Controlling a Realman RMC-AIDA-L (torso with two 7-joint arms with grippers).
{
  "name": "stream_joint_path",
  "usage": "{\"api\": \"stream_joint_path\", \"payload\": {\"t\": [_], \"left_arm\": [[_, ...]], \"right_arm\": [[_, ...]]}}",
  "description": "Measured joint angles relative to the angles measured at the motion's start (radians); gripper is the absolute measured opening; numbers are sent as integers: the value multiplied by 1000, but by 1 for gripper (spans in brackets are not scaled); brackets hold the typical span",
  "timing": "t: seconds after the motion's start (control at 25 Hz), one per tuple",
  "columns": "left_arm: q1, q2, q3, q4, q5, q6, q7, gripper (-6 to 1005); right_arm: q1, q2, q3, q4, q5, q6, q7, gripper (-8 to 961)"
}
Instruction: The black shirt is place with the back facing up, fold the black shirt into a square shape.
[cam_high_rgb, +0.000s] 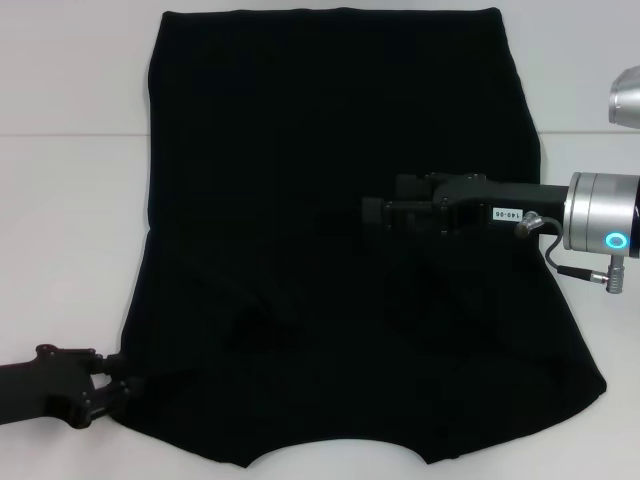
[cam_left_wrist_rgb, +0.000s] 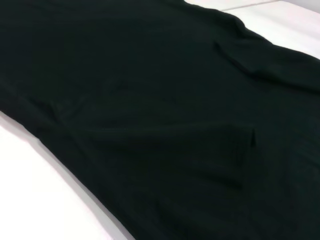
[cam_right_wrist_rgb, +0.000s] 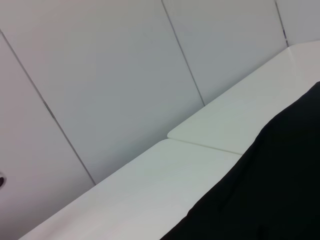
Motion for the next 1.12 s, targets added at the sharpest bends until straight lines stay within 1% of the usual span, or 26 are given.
{"api": "stream_joint_path", "payload": {"t": [0.08, 0.28, 0.52, 0.56, 0.76, 0.96, 1.12], "left_arm": [[0, 1, -2, -2, 0, -5, 0, 493], [4, 1, -5, 1, 0, -5, 0, 250], [12, -1, -19, 11, -10, 43, -1, 28], [12, -2, -28, 15, -12, 60, -1, 27], [16, -3, -51, 31, -31, 104, -1, 20], [25, -2, -73, 32, -33, 114, 2, 14], [29, 0, -85, 33, -33, 110, 3, 14]], "right_arm": [[0, 0, -2, -1, 0, 0, -1, 922], [-2, 0, 1, -2, 0, -2, 0, 921], [-12, -8, 0, -2, -4, -4, 9, 920], [-17, -12, -1, -2, -5, -6, 22, 920], [-61, -51, -3, -4, -7, -11, 89, 920], [-123, -109, -8, 6, -10, -23, 150, 919], [-180, -144, -1, -3, -11, -72, 174, 918]]}}
